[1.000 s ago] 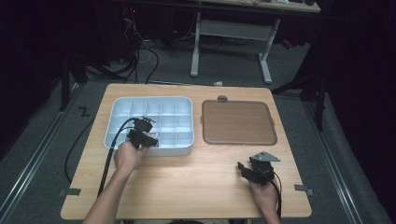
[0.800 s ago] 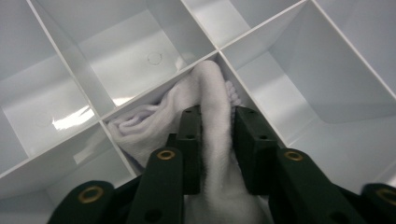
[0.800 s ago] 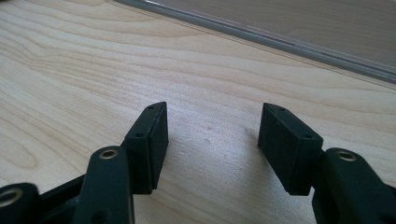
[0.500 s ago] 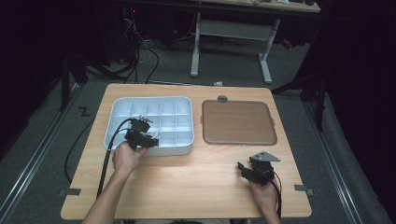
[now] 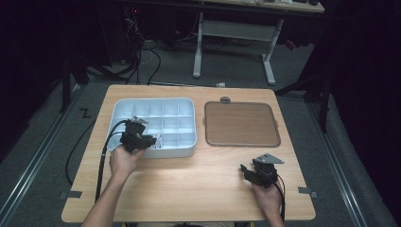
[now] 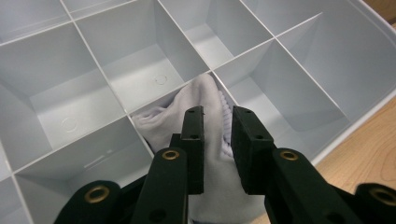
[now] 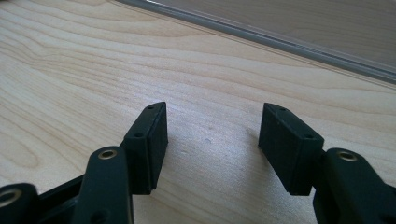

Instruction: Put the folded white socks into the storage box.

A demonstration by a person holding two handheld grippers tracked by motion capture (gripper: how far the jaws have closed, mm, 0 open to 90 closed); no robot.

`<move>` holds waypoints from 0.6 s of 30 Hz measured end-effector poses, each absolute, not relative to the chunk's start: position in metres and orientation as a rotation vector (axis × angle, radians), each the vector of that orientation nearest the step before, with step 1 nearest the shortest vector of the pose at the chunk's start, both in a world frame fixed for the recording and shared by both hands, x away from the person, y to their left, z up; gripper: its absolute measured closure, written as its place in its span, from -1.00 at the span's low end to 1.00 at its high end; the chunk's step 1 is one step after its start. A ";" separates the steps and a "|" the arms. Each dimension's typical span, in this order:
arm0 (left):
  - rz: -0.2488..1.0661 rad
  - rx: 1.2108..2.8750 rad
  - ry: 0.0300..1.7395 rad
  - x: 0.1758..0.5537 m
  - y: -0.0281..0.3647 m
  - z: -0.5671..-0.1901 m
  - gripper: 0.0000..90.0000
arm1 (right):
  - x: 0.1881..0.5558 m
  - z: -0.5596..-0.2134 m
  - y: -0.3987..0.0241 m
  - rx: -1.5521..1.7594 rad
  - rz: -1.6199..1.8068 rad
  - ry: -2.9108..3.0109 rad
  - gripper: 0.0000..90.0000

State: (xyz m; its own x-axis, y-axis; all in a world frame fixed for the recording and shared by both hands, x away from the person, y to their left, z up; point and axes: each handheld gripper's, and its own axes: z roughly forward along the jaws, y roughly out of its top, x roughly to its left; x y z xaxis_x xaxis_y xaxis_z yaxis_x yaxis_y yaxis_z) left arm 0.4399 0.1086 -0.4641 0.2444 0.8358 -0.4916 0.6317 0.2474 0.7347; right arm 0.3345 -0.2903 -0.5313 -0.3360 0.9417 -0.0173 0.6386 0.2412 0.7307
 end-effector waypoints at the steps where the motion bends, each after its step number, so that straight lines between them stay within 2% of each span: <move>1: 0.238 1.442 1.462 0.438 0.111 -0.463 0.68 | 0.334 -0.531 -0.290 1.442 0.880 2.061 -0.05; 18: 0.225 1.280 1.404 0.415 0.137 -0.447 0.65 | 0.334 -0.531 -0.290 1.442 0.880 2.061 -0.05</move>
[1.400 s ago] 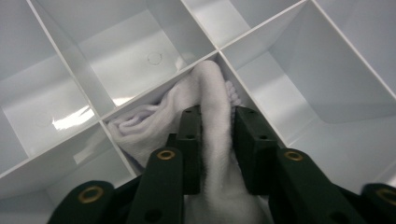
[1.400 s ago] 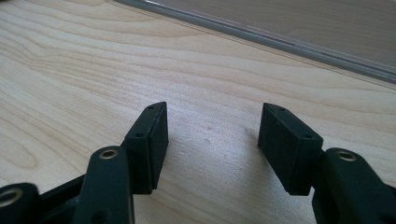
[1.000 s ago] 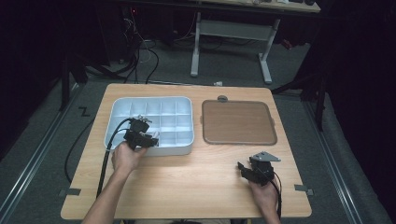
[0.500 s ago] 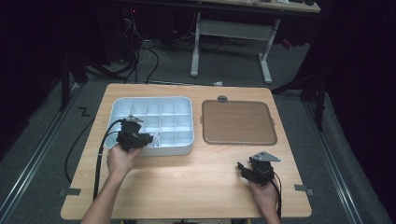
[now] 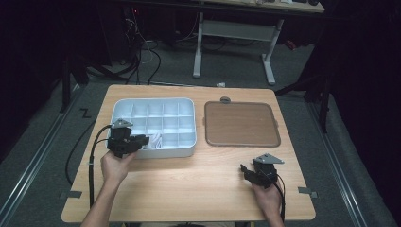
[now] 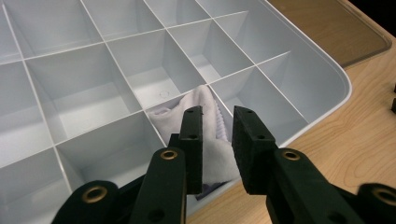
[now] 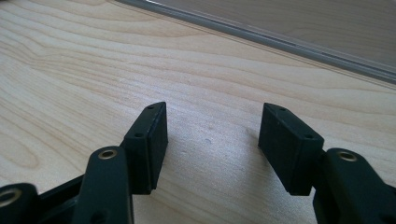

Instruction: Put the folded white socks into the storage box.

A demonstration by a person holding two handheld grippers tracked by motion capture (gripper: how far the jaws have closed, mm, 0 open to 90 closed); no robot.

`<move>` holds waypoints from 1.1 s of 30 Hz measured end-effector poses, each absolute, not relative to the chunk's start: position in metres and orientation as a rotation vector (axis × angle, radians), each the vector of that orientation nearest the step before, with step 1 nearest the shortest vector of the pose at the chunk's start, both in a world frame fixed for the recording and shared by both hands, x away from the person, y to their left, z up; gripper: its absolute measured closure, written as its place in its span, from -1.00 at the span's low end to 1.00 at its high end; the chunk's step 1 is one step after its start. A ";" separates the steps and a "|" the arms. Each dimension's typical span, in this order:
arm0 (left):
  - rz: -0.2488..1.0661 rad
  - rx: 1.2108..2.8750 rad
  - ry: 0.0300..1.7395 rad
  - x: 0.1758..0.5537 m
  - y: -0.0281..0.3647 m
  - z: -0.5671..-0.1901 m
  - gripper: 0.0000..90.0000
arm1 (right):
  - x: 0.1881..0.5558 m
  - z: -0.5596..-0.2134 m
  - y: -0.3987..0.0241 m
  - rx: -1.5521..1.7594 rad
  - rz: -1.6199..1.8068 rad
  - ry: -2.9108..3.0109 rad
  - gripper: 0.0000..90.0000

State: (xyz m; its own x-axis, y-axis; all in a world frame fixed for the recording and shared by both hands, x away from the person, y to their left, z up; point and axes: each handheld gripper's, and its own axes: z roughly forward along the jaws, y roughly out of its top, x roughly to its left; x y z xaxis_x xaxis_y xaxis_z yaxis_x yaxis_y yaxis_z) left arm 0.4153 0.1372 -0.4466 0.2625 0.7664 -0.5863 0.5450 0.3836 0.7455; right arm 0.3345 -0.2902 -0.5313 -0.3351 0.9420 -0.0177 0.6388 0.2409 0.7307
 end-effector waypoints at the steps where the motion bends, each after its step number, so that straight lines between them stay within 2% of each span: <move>1: 0.225 1.280 1.404 0.415 0.137 -0.447 0.65 | 0.334 -0.531 -0.290 1.442 0.880 2.061 -0.05; 14: 0.242 1.226 1.372 0.399 0.153 -0.435 0.58 | 0.335 -0.531 -0.290 1.442 0.880 2.060 -0.05; 23: 0.251 1.206 1.366 0.390 0.160 -0.433 0.35 | 0.335 -0.531 -0.290 1.442 0.880 2.060 -0.05; 33: 0.244 1.188 1.354 0.380 0.166 -0.432 0.27 | 0.335 -0.531 -0.290 1.443 0.880 2.060 -0.05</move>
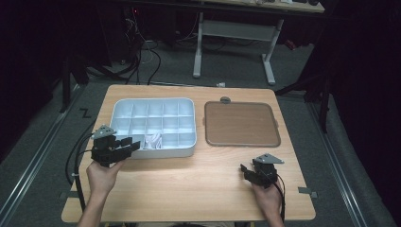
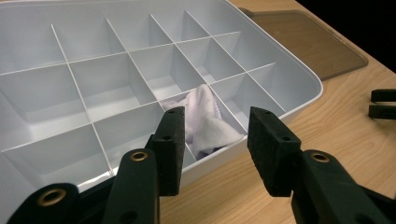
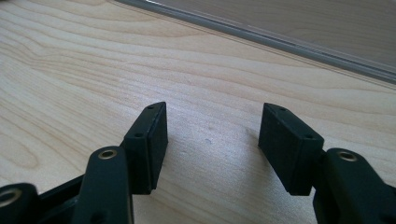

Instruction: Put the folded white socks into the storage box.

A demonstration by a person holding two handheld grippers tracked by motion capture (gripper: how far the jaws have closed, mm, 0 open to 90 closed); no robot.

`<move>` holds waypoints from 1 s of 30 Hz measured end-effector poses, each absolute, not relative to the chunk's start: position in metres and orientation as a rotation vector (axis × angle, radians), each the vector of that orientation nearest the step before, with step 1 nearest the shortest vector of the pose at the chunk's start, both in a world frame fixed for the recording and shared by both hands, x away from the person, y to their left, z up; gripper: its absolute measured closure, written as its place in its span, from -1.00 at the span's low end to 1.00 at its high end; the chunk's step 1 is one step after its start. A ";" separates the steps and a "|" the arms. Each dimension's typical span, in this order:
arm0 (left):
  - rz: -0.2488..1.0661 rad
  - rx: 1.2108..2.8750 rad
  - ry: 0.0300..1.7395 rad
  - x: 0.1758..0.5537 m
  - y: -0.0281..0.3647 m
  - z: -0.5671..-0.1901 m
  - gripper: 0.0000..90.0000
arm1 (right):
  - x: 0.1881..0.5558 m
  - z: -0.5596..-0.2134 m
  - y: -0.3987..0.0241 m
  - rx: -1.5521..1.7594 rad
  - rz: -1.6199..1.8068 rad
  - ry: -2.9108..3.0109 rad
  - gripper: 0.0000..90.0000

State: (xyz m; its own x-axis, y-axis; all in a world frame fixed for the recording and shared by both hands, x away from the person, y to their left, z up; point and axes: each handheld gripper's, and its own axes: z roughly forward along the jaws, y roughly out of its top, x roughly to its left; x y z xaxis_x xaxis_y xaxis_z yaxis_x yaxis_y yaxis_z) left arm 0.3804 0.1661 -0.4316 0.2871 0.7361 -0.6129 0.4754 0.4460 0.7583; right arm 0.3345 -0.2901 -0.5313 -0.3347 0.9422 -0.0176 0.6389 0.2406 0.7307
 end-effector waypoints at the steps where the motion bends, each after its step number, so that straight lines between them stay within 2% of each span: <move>1: 0.242 1.185 1.356 0.380 0.167 -0.432 0.27 | 0.334 -0.531 -0.290 1.443 0.880 2.060 -0.05; 30: 0.215 1.160 1.342 0.353 0.175 -0.449 0.15 | 0.334 -0.531 -0.290 1.444 0.879 2.059 -0.05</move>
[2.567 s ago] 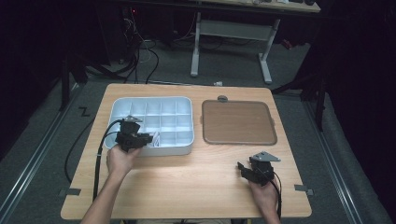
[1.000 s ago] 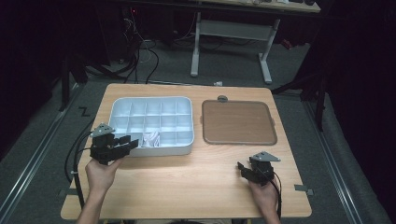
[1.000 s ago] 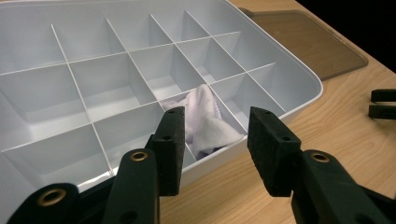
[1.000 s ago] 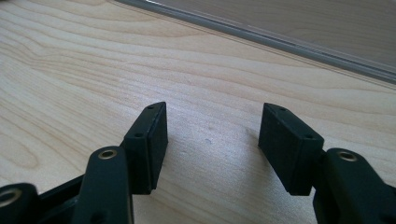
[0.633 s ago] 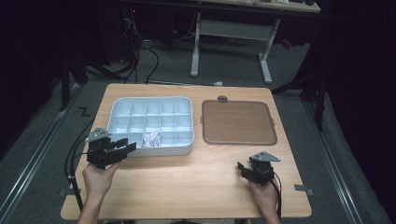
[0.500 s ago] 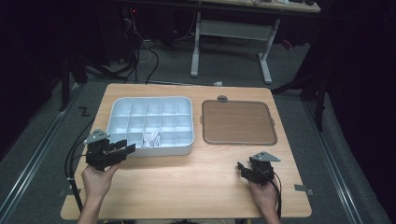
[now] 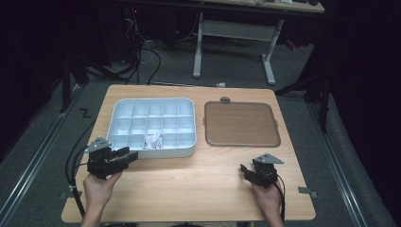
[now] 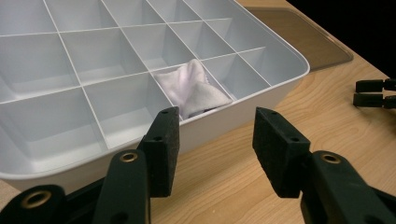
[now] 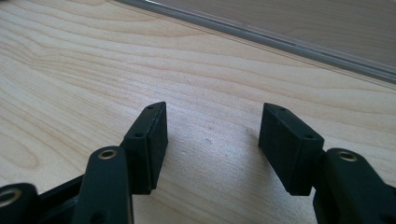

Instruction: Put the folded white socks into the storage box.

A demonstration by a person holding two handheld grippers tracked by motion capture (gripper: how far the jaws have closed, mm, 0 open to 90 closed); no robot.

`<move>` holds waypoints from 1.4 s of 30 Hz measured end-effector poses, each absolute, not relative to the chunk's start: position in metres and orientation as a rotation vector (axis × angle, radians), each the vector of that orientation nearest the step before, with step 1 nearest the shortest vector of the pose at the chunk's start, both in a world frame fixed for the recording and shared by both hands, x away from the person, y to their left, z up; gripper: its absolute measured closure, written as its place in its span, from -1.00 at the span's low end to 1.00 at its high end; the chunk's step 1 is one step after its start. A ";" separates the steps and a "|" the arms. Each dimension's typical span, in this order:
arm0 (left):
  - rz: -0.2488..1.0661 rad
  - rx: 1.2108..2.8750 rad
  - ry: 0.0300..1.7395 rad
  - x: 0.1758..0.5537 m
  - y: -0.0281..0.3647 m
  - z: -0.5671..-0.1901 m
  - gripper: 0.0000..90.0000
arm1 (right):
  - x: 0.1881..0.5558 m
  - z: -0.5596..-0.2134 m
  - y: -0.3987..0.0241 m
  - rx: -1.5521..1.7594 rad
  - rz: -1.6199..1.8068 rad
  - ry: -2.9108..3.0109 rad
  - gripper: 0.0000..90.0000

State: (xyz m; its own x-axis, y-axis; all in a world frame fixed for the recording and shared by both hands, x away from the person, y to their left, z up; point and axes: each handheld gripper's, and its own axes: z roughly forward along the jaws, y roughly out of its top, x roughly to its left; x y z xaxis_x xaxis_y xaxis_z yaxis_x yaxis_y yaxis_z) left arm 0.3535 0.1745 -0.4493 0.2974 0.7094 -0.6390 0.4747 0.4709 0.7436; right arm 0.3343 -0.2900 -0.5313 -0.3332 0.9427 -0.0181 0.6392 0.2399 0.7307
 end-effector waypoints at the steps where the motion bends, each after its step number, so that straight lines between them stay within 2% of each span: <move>1: 0.219 1.163 1.341 0.352 0.174 -0.450 0.15 | 0.334 -0.531 -0.290 1.444 0.878 2.059 -0.05; 42: 0.150 1.201 1.368 0.338 0.159 -0.484 0.11 | 0.334 -0.531 -0.290 1.442 0.878 2.060 -0.06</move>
